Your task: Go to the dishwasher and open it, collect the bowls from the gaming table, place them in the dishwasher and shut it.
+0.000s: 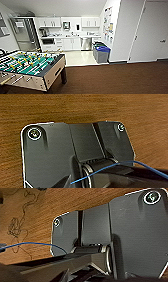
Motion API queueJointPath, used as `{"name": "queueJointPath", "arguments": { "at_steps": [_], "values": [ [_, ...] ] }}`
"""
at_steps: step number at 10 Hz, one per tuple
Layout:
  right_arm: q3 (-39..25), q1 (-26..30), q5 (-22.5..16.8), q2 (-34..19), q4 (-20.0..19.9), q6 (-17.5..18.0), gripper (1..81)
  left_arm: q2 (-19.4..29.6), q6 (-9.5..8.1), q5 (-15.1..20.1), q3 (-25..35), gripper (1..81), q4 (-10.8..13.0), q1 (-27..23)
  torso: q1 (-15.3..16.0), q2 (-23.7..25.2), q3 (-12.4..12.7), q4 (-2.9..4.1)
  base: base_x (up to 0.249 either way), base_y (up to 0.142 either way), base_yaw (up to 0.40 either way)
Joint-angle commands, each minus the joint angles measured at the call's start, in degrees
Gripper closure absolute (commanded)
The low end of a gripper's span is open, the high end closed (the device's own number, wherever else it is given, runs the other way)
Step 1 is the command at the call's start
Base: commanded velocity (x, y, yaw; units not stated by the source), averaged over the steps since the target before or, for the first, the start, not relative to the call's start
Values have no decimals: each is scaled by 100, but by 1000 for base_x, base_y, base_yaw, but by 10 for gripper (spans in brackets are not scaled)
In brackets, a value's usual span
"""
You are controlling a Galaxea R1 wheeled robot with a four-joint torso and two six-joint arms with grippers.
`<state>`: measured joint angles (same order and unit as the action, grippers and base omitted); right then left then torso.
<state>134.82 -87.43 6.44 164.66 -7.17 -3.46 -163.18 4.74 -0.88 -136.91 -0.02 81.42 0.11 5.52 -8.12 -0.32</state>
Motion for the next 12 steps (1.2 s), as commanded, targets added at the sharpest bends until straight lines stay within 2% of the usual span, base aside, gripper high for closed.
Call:
{"name": "queueJointPath", "arguments": {
  "at_steps": [1,12],
  "values": [
    [-1,265,-284,-1,-13,-32,10,40,36,299,86,10,-33,-333,0,0,0,0,87,0,0],
    [79,256,-275,35,-83,-22,10,40,36,273,94,10,-50,-289,0,2,0,0,127,0,0]
  ]
}}
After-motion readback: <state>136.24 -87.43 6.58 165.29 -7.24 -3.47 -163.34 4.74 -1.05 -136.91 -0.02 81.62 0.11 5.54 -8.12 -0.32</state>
